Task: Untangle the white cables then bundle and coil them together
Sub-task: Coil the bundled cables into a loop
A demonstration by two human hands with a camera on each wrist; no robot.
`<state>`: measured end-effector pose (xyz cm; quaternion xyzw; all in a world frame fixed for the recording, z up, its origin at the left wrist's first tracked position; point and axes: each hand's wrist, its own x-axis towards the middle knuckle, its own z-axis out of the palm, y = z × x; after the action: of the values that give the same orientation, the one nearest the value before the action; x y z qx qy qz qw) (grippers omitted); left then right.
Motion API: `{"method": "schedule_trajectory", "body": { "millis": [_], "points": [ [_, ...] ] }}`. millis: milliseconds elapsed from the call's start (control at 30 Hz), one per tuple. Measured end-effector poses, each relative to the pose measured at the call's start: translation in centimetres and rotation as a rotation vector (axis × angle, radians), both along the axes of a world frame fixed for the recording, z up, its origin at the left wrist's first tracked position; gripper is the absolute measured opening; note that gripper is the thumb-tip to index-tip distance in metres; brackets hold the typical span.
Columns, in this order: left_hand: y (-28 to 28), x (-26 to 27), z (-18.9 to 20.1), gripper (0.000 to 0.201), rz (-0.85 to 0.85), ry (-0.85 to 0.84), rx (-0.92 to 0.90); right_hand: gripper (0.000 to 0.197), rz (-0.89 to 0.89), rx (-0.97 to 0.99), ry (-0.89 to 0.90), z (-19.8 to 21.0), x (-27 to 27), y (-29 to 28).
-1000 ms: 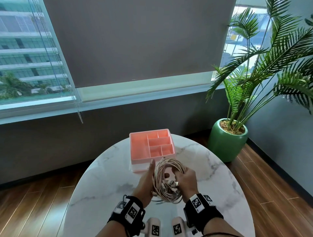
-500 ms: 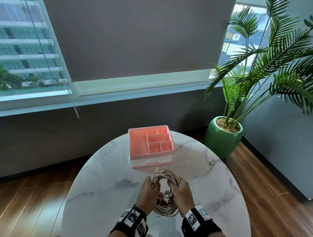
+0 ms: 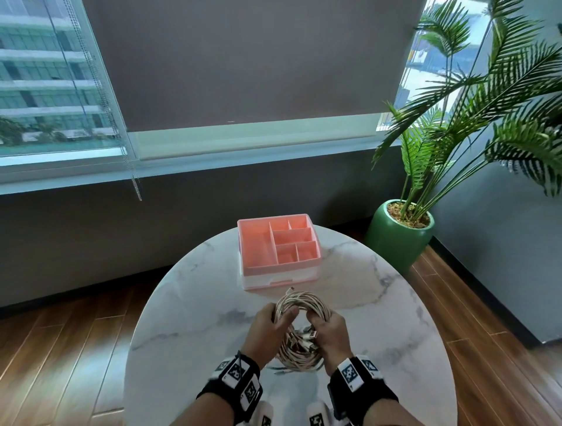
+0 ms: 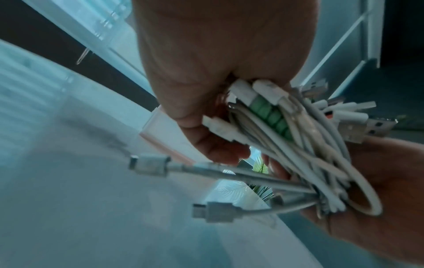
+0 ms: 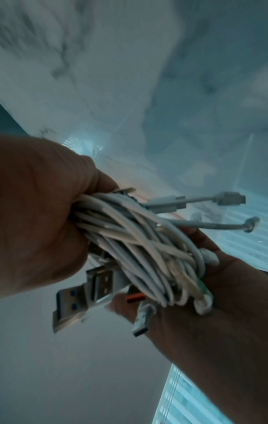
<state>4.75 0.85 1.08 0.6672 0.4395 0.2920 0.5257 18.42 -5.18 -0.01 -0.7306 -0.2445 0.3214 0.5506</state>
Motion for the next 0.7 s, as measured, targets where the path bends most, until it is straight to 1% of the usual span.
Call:
{"method": "schedule_trajectory", "body": {
  "millis": [67, 100, 133, 167, 200, 233, 300, 333, 367, 467, 567, 633, 700],
  "points": [
    [0.8, 0.0, -0.3, 0.053, -0.018, -0.023, -0.055, 0.019, -0.001, -0.005, -0.025, -0.5, 0.7, 0.4],
    [1.5, 0.1, -0.6, 0.058, -0.003, -0.061, -0.137, 0.015, 0.004, -0.017, -0.029, -0.9, 1.2, 0.6],
    [2.2, 0.2, -1.0, 0.058, 0.040, -0.135, -0.247, 0.016, 0.010, -0.032, -0.034, -1.4, 1.7, 0.9],
    [2.9, 0.3, -1.4, 0.053, 0.105, -0.180, -0.323, 0.017, 0.019, -0.044, -0.041, -1.9, 2.3, 1.1],
    [3.9, 0.3, -2.0, 0.044, 0.182, -0.200, -0.357, 0.018, 0.032, -0.055, -0.045, -2.6, 2.9, 1.3],
    [4.8, 0.3, -2.5, 0.034, 0.250, -0.143, -0.316, 0.019, 0.045, -0.061, -0.044, -3.3, 3.5, 1.5],
    [6.7, 0.1, -3.7, 0.016, 0.365, 0.011, -0.169, 0.015, 0.055, -0.060, -0.033, -4.7, 4.9, 1.8],
    [7.6, -0.1, -4.6, 0.011, 0.416, 0.073, -0.114, 0.016, 0.048, -0.059, -0.027, -5.4, 5.6, 1.9],
    [8.2, -0.1, -5.1, 0.013, 0.463, 0.124, -0.082, 0.017, 0.041, -0.067, -0.019, -6.1, 6.4, 2.0],
    [9.4, 0.3, -6.6, 0.035, 0.560, 0.166, -0.067, 0.017, -0.001, -0.077, 0.059, -8.0, 8.4, 2.2],
    [10.3, 1.6, -7.6, 0.059, 0.567, 0.185, -0.045, 0.033, -0.019, -0.070, 0.125, -9.7, 9.6, 2.5],
    [11.1, 2.4, -8.6, 0.071, 0.587, 0.191, -0.016, 0.034, -0.027, -0.066, 0.177, -10.3, 10.0, 2.7],
    [11.8, 3.1, -9.5, 0.078, 0.633, 0.221, 0.019, 0.033, -0.034, -0.060, 0.229, -10.8, 10.2, 3.0]
  ]
}}
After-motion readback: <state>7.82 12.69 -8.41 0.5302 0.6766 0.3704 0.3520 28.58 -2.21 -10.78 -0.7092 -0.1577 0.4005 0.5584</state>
